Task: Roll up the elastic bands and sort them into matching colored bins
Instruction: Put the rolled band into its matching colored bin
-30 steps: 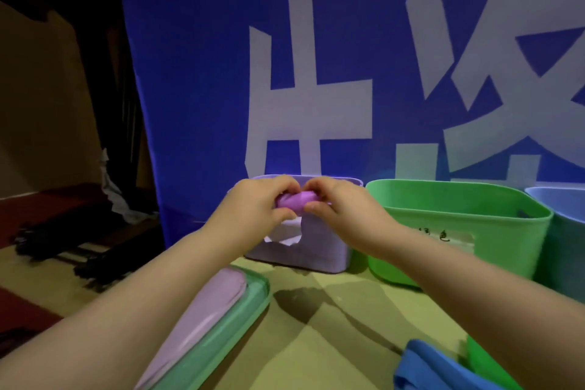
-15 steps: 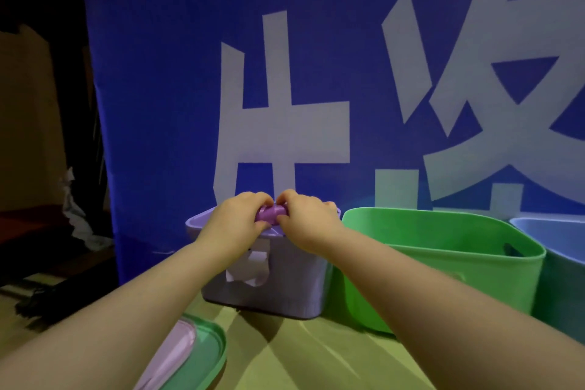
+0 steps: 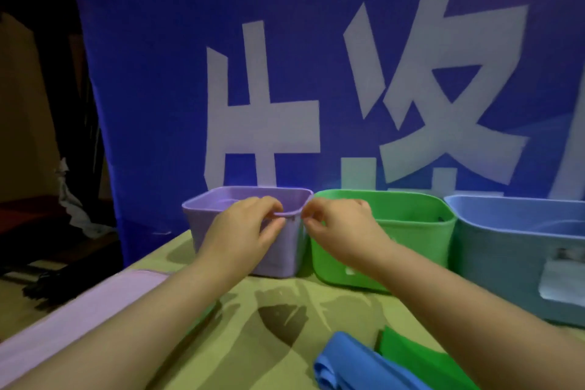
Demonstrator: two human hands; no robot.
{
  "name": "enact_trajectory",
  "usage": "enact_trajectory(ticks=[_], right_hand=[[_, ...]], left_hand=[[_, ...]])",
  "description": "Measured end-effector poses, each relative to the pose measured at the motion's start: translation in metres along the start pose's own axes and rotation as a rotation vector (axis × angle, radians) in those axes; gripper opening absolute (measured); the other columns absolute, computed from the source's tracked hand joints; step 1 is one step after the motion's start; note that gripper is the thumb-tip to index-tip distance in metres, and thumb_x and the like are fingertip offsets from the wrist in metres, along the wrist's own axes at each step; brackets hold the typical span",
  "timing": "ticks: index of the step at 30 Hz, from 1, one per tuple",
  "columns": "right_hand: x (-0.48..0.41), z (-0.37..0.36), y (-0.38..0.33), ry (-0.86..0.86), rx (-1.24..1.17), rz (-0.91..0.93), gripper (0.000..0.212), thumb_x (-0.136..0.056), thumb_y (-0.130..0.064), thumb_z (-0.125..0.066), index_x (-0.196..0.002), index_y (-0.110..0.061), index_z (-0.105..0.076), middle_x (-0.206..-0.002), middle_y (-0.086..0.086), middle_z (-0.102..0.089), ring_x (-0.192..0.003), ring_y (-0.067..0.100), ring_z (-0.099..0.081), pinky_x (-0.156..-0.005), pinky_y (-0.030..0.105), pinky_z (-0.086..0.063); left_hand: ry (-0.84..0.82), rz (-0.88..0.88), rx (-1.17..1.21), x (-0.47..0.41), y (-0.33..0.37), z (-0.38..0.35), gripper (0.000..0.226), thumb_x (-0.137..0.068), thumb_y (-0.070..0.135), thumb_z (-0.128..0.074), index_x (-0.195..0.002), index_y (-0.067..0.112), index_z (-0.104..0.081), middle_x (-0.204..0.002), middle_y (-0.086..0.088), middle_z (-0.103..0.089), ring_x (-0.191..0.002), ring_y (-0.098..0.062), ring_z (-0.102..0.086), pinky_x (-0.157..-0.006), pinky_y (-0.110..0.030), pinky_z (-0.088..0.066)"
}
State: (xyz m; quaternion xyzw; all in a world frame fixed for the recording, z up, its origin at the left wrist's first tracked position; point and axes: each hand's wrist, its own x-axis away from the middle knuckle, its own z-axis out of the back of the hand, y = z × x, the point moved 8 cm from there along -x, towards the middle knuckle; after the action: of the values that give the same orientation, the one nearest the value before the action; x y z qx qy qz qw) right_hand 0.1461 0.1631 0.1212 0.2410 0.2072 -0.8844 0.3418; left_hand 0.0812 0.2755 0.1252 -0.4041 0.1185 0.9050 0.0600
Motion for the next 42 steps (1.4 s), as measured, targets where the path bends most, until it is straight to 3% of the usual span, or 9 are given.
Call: enact_trajectory(ticks=[5, 9, 15, 22, 28, 32, 36, 39, 42], right_hand=[[0.062, 0.035, 0.02, 0.02, -0.078, -0.064, 0.024, -0.092, -0.031, -0.044, -0.107, -0.028, -0.062, -0.103, -0.001, -0.069, -0.105, 0.019, -0.059, -0.094, 0.034, -0.035], [0.109, 0.068, 0.037, 0.063, -0.11, -0.072, 0.022, -0.091, -0.027, -0.043, -0.103, -0.025, -0.061, -0.096, 0.003, -0.069, -0.096, 0.025, -0.059, -0.082, 0.036, -0.038], [0.17, 0.121, 0.096, 0.05, -0.067, -0.174, 0.023, -0.091, -0.023, -0.043, -0.102, -0.027, -0.063, -0.089, 0.001, -0.07, -0.09, 0.023, -0.061, -0.086, 0.037, -0.041], [0.217, 0.148, 0.171, 0.048, 0.041, -0.292, 0.023, -0.09, -0.026, -0.044, -0.104, -0.024, -0.063, -0.096, 0.001, -0.07, -0.097, 0.022, -0.061, -0.089, 0.036, -0.041], [0.241, 0.138, 0.212, 0.026, 0.099, -0.329, 0.024, -0.091, -0.023, -0.042, -0.103, -0.025, -0.062, -0.096, 0.003, -0.069, -0.096, 0.023, -0.059, -0.079, 0.031, -0.033], [0.255, 0.115, 0.241, -0.183, 0.138, -0.398, 0.024, -0.091, -0.029, -0.045, -0.111, -0.029, -0.057, -0.103, -0.004, -0.064, -0.102, 0.019, -0.055, -0.087, 0.034, -0.033], [0.263, 0.108, 0.255, -0.252, 0.164, -0.506, 0.034, -0.085, -0.045, -0.054, -0.113, -0.026, -0.054, -0.107, -0.003, -0.06, -0.101, 0.018, -0.055, -0.083, 0.034, -0.042], [0.267, 0.103, 0.259, -0.281, 0.145, -0.577, 0.029, -0.083, -0.041, -0.056, -0.103, -0.02, -0.055, -0.094, 0.0, -0.058, -0.088, 0.019, -0.055, -0.07, 0.029, -0.044], [0.271, 0.104, 0.264, -0.272, 0.127, -0.633, 0.027, -0.082, -0.035, -0.057, -0.103, -0.019, -0.057, -0.095, 0.0, -0.059, -0.088, 0.019, -0.056, -0.071, 0.03, -0.048]], left_hand=[[0.012, -0.039, 0.109, 0.016, 0.072, -0.011, 0.033, -0.083, 0.038, -0.044, -0.098, 0.016, -0.063, -0.087, 0.0, -0.065, -0.082, -0.017, -0.058, -0.07, -0.033, -0.045], [0.025, -0.066, 0.197, 0.022, 0.137, -0.02, 0.029, -0.082, 0.036, -0.042, -0.092, 0.017, -0.063, -0.081, 0.002, -0.062, -0.075, -0.015, -0.054, -0.065, -0.029, -0.037], [-0.008, -0.115, 0.306, 0.029, 0.227, -0.049, 0.025, -0.082, 0.034, -0.043, -0.088, 0.018, -0.062, -0.078, 0.002, -0.062, -0.074, -0.018, -0.055, -0.065, -0.038, -0.045], [-0.08, -0.169, 0.395, 0.027, 0.307, -0.102, 0.015, -0.089, 0.027, -0.049, -0.091, 0.018, -0.061, -0.083, 0.001, -0.062, -0.078, -0.019, -0.055, -0.066, -0.035, -0.042], [-0.176, -0.139, 0.438, 0.035, 0.328, -0.155, 0.008, -0.088, 0.022, -0.054, -0.09, 0.02, -0.061, -0.084, 0.004, -0.062, -0.08, -0.016, -0.056, -0.07, -0.035, -0.044], [-0.261, -0.171, 0.34, 0.049, 0.331, -0.184, 0.012, -0.09, 0.028, -0.05, -0.099, 0.024, -0.059, -0.091, 0.008, -0.062, -0.086, -0.012, -0.056, -0.072, -0.03, -0.044], [-0.296, -0.126, 0.303, 0.055, 0.319, -0.194, 0.021, -0.091, 0.029, -0.049, -0.11, 0.024, -0.057, -0.097, 0.009, -0.062, -0.089, -0.011, -0.056, -0.074, -0.03, -0.045], [-0.293, -0.139, 0.287, 0.058, 0.323, -0.19, 0.02, -0.092, 0.03, -0.047, -0.109, 0.025, -0.057, -0.097, 0.011, -0.061, -0.088, -0.008, -0.055, -0.073, -0.028, -0.045], [-0.29, -0.151, 0.282, 0.059, 0.328, -0.189, 0.02, -0.093, 0.029, -0.046, -0.109, 0.024, -0.057, -0.099, 0.01, -0.061, -0.09, -0.009, -0.054, -0.074, -0.027, -0.043]])
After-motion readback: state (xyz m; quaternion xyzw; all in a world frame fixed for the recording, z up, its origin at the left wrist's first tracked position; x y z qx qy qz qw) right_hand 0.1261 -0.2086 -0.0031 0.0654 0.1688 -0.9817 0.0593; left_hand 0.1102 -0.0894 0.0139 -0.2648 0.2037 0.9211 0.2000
